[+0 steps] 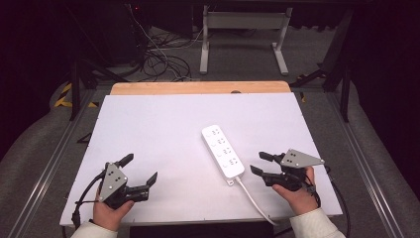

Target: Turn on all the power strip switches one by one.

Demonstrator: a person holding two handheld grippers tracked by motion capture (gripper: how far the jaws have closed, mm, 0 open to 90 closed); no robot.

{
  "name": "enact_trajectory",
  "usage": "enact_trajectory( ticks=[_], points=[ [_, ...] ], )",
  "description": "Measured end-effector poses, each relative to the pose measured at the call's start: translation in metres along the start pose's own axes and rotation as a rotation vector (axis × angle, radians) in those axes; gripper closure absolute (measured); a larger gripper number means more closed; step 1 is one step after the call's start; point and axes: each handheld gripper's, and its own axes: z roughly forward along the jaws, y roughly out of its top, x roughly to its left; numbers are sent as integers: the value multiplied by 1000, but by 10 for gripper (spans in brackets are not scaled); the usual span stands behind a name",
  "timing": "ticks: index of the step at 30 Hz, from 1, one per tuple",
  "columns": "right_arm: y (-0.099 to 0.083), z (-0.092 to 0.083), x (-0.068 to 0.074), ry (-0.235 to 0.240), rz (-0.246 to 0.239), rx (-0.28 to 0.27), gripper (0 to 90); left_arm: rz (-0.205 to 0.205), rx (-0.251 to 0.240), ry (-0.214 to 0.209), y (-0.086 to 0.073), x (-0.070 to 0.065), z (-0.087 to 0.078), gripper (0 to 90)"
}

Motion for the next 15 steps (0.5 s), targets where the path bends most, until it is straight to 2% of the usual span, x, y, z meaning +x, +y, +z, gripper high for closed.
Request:
enact_trajectory(
  ticks=[8,15],
  points=[
    [4,-1,3,2,-31,15,440,-3,0,9,0,1,0,89],
    [9,-2,3,7,-25,17,478,-8,6,12,0,1,0,90]
  ],
)
